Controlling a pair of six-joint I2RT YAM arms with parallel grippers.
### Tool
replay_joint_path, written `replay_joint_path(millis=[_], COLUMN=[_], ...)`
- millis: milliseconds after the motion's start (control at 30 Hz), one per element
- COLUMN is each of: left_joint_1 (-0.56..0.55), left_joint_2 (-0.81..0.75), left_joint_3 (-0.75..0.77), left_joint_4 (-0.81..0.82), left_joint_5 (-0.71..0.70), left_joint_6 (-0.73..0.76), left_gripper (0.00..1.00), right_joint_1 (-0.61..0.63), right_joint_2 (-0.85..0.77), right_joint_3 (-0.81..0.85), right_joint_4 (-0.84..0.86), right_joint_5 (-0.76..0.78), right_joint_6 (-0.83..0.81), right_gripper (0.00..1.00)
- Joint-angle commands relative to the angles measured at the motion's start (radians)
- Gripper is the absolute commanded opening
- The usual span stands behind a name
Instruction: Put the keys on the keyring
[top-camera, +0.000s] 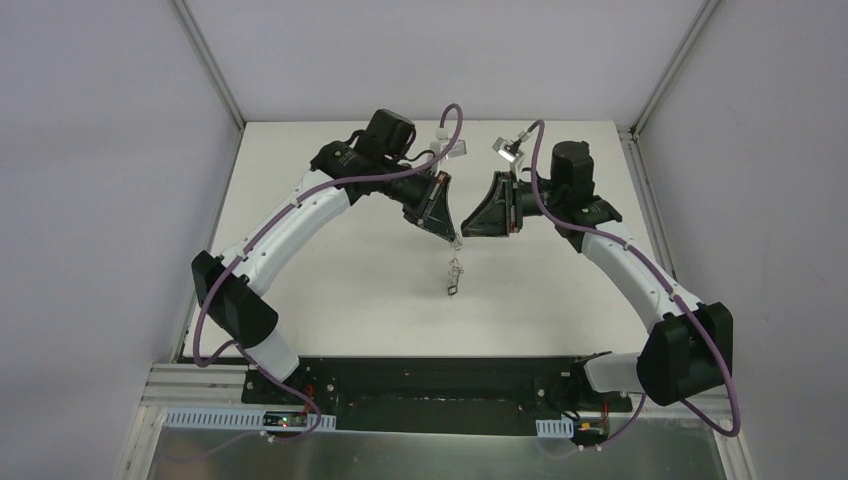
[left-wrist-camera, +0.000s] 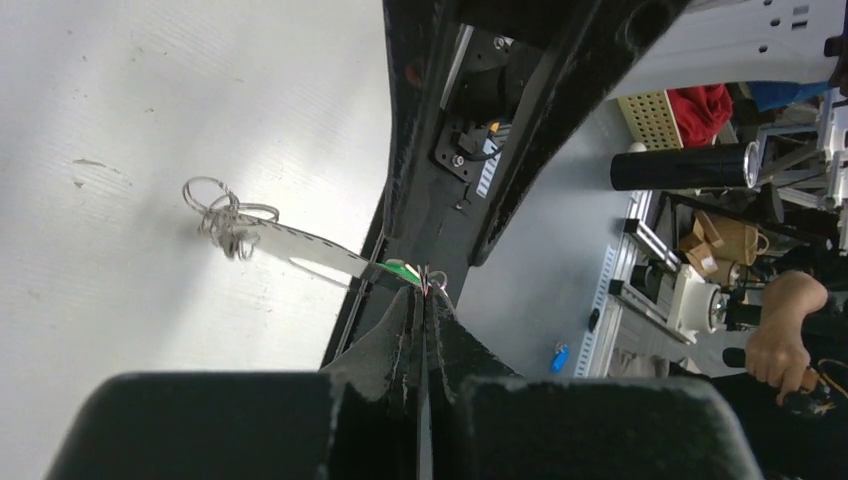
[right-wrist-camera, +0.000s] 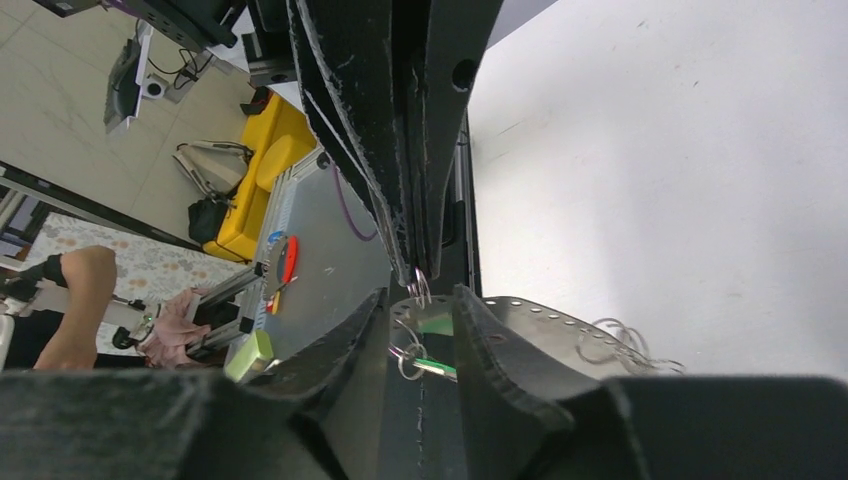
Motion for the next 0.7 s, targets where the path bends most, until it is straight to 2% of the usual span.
replay_joint_path(millis=[0, 200, 433, 600, 667], left_joint_1=[0.003, 0.003, 0.003, 0.003, 0.003], left_joint_2=[-0.120, -0.200, -0.222, -0.222, -0.221], left_joint_3=[-0.095, -0.225, -0.282, -0.323, -0.339], left_joint_4=[0.178, 0.397, 0.507, 0.592, 0.612], left_joint_5=[0.004, -0.004, -0.008, -0.015, -0.017], left_joint_6=[0.019, 0.031, 0.064, 0.017, 0.000], left_gripper=[0.00, 0.00, 0.00, 0.00, 0.00], right_joint_1=[-0.014, -0.016, -0.014, -0.014, -0.014], right_joint_2=[-0.032, -0.027, -0.026, -0.022, -0.023], right_joint_3=[0.011, -0.016, -0.037, -0.039, -0.036], right_joint_4=[0.041, 0.118, 0.181, 0.189, 0.190], right_joint_5=[-0.023, -0.031, -0.049, -0.041, -0.041], right_joint_6=[-0.002, 0.064, 0.111, 0.112, 0.113], right_gripper=[0.35, 0.38, 0.38, 0.34, 0.29])
